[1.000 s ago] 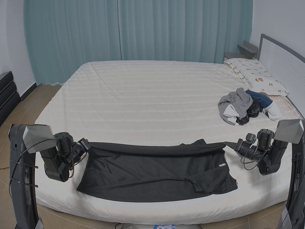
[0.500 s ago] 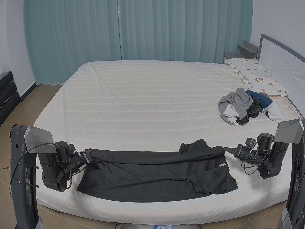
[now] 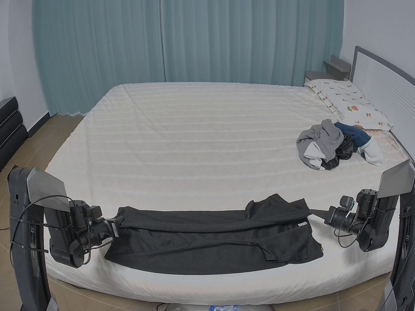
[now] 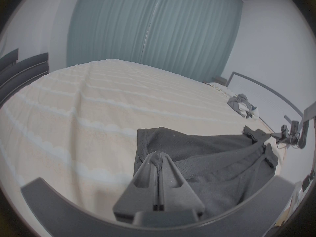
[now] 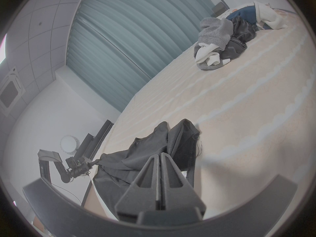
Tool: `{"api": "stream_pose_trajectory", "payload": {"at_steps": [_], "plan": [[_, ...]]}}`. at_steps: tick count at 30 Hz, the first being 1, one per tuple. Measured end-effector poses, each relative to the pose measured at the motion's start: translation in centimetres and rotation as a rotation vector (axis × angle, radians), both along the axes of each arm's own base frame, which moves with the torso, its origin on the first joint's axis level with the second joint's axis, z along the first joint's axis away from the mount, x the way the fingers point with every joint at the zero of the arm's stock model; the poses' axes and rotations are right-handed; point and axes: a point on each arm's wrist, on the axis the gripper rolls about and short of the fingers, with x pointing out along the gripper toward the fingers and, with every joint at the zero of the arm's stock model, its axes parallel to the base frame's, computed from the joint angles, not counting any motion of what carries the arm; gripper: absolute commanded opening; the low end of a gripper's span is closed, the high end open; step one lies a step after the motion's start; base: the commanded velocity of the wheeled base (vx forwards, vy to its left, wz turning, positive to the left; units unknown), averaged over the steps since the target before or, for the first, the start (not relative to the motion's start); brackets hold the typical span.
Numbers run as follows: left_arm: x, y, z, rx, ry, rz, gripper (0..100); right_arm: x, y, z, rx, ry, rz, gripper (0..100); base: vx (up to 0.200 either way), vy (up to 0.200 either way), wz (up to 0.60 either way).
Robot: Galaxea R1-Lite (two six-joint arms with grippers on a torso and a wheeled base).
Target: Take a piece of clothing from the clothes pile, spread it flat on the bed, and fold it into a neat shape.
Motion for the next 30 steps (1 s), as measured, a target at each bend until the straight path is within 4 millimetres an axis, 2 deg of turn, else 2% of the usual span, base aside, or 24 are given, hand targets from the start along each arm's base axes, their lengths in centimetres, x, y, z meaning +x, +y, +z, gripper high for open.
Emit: {"api": "stream_pose_trajectory", "payload": {"at_steps": [7, 30], "plan": [[-0.9, 0.5, -0.5, 0.068, 0.020, -0.031, 0, -0.7, 0.0, -0.7, -0.077, -0.016, 0.031, 0, 0.000, 0.000, 0.00], [-3.2, 0.5, -1.3, 0.078, 0.099, -0.120, 0, -1.2, -0.4, -2.6, -0.116, 0.030, 0.043, 0, 0.000, 0.000, 0.00]]}}
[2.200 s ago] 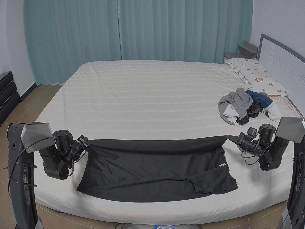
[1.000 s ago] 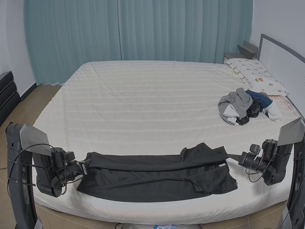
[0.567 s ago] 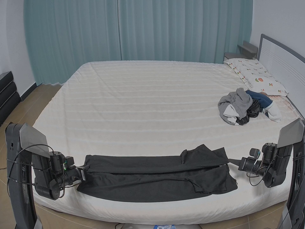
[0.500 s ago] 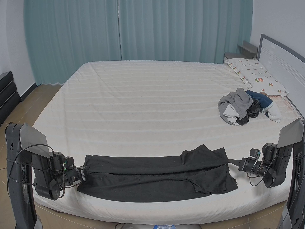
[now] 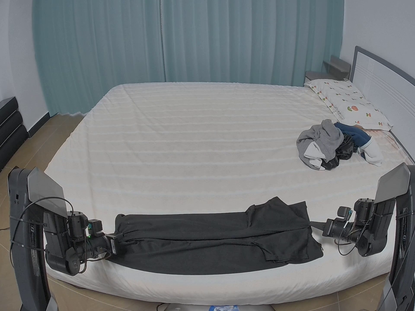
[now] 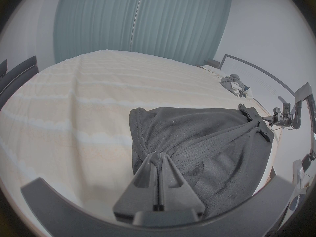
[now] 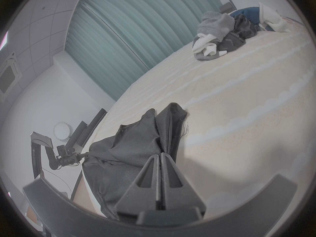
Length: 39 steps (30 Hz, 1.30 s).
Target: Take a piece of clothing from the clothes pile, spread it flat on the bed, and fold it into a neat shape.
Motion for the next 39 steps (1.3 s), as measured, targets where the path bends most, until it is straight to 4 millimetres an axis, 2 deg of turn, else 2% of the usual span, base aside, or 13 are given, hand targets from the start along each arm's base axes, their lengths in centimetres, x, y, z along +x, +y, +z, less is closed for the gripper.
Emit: {"api": "stream_pose_trajectory", "payload": {"at_steps": [1, 2, 7, 8, 18, 29, 39], "plan": [[0.0, 0.0, 0.0, 0.000, 0.003, 0.000, 0, 0.0, 0.0, 0.0, 0.000, 0.002, 0.000, 0, 0.000, 0.000, 0.00], [0.0, 0.0, -0.1, 0.000, 0.004, 0.000, 100, 0.0, 0.0, -0.1, 0.000, 0.003, 0.000, 0, 0.000, 0.000, 0.00], [-0.1, 0.0, -0.3, -0.001, 0.013, -0.001, 100, 0.1, 0.1, -0.3, 0.001, 0.010, 0.002, 0, 0.000, 0.000, 0.00], [-0.2, 0.0, -0.4, -0.001, 0.015, -0.002, 100, 0.1, 0.1, -0.3, 0.002, 0.013, 0.003, 100, 0.000, 0.000, 0.00], [-0.2, 0.6, -0.2, -0.057, 0.010, -0.033, 100, 0.3, -0.1, 0.5, 0.008, -0.020, -0.005, 100, 0.000, 0.000, 0.00], [-0.1, 1.5, 1.9, -0.253, 0.003, -0.006, 100, 1.1, -0.4, 2.7, 0.108, -0.028, -0.058, 100, 0.000, 0.000, 0.00], [2.1, 1.7, 3.9, -0.385, -0.043, 0.076, 100, 2.1, -0.4, 2.8, 0.151, -0.020, -0.079, 100, 0.000, 0.000, 0.00]]}}
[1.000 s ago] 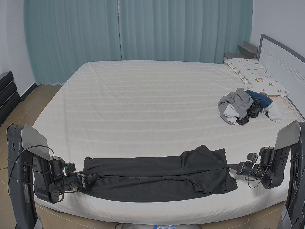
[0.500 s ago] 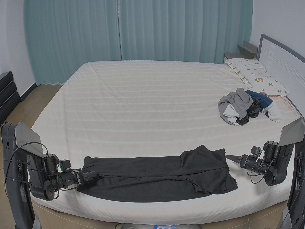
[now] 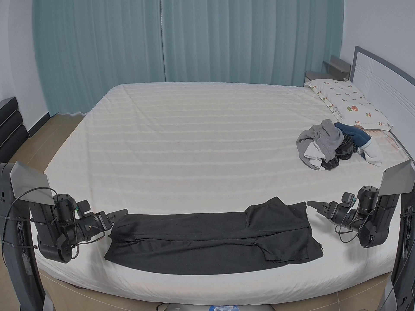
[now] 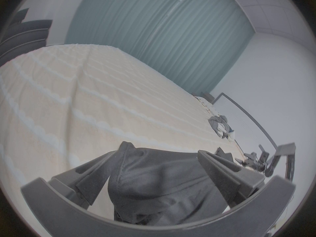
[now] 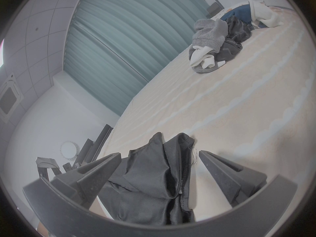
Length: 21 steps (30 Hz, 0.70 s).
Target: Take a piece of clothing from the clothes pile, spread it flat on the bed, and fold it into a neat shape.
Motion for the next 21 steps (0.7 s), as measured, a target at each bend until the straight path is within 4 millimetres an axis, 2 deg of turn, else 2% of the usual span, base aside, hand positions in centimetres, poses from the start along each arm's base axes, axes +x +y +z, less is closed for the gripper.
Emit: {"api": "stream_pose_trajectory", "payload": {"at_steps": [9, 14, 19, 20, 21], "plan": [[2.9, -0.8, -1.0, -0.022, 0.204, 0.175, 100, 0.5, 0.5, -0.1, 0.042, 0.023, -0.001, 100, 0.000, 0.000, 0.00], [4.6, -1.6, -0.5, -0.066, 0.215, 0.220, 100, 0.6, 0.8, -0.4, 0.049, 0.032, 0.004, 100, 0.000, 0.000, 0.00], [4.9, -2.2, -0.4, -0.067, 0.210, 0.210, 100, 0.9, 0.9, -0.6, 0.051, 0.036, 0.006, 100, 0.000, 0.000, 0.00], [4.9, -2.2, -0.4, -0.065, 0.214, 0.210, 0, 0.9, 0.9, -0.7, 0.051, 0.039, 0.006, 100, 0.000, 0.000, 0.00], [4.9, -2.3, -0.4, -0.061, 0.218, 0.210, 0, 1.0, 0.9, -0.7, 0.052, 0.046, 0.005, 100, 0.000, 0.000, 0.00]]}}
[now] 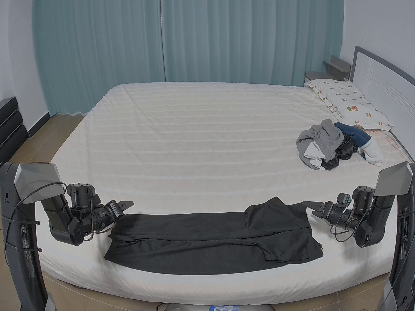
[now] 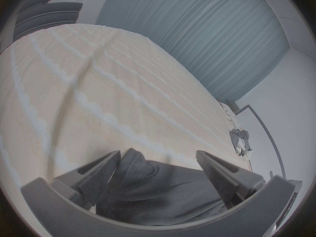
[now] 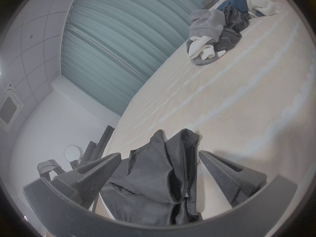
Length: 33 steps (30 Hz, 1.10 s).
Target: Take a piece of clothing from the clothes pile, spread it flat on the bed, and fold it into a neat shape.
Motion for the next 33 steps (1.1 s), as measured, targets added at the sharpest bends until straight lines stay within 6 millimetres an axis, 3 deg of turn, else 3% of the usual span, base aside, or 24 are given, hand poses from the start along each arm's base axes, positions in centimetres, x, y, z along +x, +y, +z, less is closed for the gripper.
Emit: {"api": "stream_pose_trajectory", "payload": {"at_steps": [13, 33], "plan": [[0.3, 0.2, -0.4, 0.048, 0.025, 0.033, 0, 1.6, 0.1, -0.7, -0.025, 0.025, -0.053, 100, 0.000, 0.000, 0.00], [1.4, 1.8, -1.2, 0.061, 0.010, 0.112, 0, 2.4, 2.6, -0.3, 0.040, 0.040, -0.066, 100, 0.000, 0.000, 0.00]]}}
